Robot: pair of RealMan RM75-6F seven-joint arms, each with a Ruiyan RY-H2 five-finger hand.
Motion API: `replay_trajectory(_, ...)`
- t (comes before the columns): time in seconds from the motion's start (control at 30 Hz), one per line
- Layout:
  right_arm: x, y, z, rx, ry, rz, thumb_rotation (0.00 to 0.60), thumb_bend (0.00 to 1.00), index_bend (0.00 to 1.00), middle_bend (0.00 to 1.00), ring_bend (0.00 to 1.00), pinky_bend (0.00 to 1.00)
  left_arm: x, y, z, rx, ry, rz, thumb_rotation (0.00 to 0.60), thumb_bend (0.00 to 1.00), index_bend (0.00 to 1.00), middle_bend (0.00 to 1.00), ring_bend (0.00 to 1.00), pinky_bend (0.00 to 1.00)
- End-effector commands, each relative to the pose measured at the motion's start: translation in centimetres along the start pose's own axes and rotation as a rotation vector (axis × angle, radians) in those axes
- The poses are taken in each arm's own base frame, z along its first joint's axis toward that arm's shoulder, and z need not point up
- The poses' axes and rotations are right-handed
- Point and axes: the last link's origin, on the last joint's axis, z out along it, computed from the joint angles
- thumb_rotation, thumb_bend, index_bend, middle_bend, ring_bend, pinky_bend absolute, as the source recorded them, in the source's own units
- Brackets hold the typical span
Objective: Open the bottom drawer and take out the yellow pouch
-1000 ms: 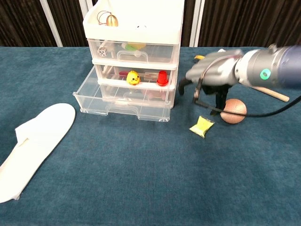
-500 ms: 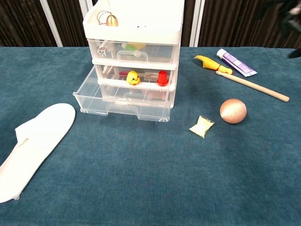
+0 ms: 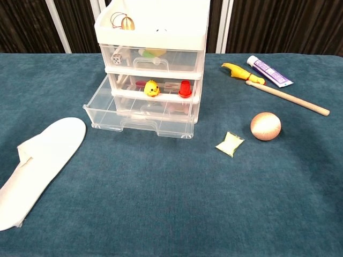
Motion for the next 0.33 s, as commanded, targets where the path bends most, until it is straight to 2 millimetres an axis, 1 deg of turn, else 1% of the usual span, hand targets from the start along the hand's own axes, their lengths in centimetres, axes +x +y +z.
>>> replay_trajectory(0.03,-1.3,0.0,-1.6,0.0,-0.021,0.0,0.6,0.12,0.04,0.08,0.16,0.23,0.1,0.1,-0.1,-0.013,0.013,-0.001,0.6,0.47,0.06,0.0,0.0,0.0)
replay_trajectory(0.17,-2.4,0.0,-2.5,0.011,-0.072,-0.001,0.6,0.12,0.03,0.07,0.15,0.23,0.3,0.2,-0.2,-0.036,0.03,0.003,0.6,0.47,0.06,0.0,0.0,0.0)
replay_trajectory(0.33,-2.7,-0.3,-2.9,0.032,-0.084,0.017,0.6,0.12,0.02,0.07,0.15,0.23,0.5,0.3,-0.4,-0.06,0.046,0.011,0.6,0.47,0.06,0.0,0.0,0.0)
